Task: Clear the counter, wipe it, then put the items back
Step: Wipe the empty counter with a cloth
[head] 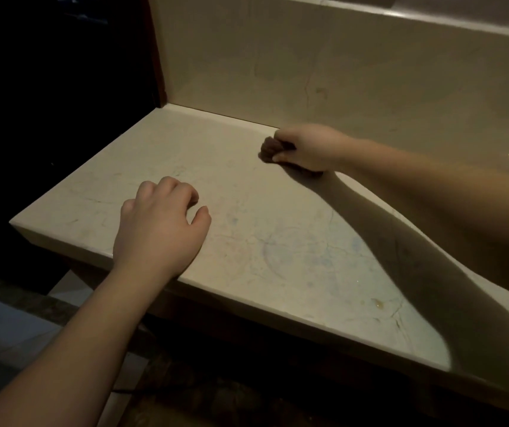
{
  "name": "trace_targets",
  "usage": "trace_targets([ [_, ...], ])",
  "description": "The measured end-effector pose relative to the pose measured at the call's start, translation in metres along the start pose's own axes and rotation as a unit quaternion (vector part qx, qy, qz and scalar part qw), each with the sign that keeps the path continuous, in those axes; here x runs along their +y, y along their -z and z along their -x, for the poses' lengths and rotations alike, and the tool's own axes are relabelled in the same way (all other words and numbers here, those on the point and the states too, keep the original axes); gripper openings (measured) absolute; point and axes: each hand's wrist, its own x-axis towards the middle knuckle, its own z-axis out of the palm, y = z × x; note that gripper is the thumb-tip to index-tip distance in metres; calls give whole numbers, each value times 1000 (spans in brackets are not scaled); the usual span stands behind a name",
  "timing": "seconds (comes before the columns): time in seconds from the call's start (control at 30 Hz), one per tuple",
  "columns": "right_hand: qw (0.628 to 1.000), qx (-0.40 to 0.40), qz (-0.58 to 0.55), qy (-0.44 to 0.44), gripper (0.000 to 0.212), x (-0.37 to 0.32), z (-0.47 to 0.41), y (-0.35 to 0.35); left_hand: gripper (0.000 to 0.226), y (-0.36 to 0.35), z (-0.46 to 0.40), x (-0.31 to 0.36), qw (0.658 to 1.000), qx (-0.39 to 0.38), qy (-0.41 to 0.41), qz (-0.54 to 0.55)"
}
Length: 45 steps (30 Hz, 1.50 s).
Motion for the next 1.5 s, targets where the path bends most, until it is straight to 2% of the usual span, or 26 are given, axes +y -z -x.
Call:
trace_targets([
  [0.1, 1000, 6, 5, 14, 27, -8, -2, -1, 30, 0, 0, 0, 1000, 2, 1, 1],
  [0.3, 976, -44, -31, 211, 23, -54, 76, -6, 31, -2, -1, -1, 1000, -2, -3, -5],
  [0.37, 972, -63, -32, 226, 24, -53, 78, -4, 32, -2, -1, -1, 1000, -3, -4, -5],
  [0.43, 980, -55, -32, 190, 24, -44, 63, 1, 31, -1, -1, -1, 1000, -4, -4, -4],
  [0.53, 997, -27, 2, 70, 27, -9, 35, 4, 30, 0, -1, 0, 1000, -4, -4, -3],
  [0.67, 998, -10, 34, -42, 29, 31, 37, 4, 31, -1, -1, -2, 1000, -6, -7, -5],
  [0.77, 998, 19, 28, -58, 30, 35, 60, -2, 32, -1, -1, -3, 1000, -6, -10, -4],
  [0.87, 999, 40, -17, -16, 26, 4, 95, -7, 32, -2, -1, -3, 1000, -5, -14, -6],
  [0.97, 997, 16, -45, 60, 23, -47, 123, -10, 33, -2, -1, -2, 1000, -4, -19, -7],
  [1.03, 997, -18, -30, 72, 21, -58, 126, -9, 33, -1, 0, -2, 1000, -8, -22, -6],
  [1.1, 999, -20, -20, 35, 21, -40, 115, -6, 33, 1, 0, -2, 1000, -12, -25, -2],
  [1.2, 997, 15, 3, -79, 23, 4, 98, -3, 34, 3, 2, -2, 999, -12, -31, -2],
  [1.27, 994, 30, 20, -100, 22, 7, 98, -7, 34, 3, 2, -2, 999, -10, -33, -5],
  [1.33, 998, 31, 8, -59, 19, -20, 110, -9, 34, 1, 2, -3, 999, -10, -34, -6],
  [1.43, 995, 27, -53, 85, 11, -84, 143, -15, 34, 1, 2, -2, 999, -9, -38, -7],
  [1.5, 990, 12, -55, 129, 14, -101, 152, -17, 34, 1, 2, -2, 999, -9, -42, -6],
])
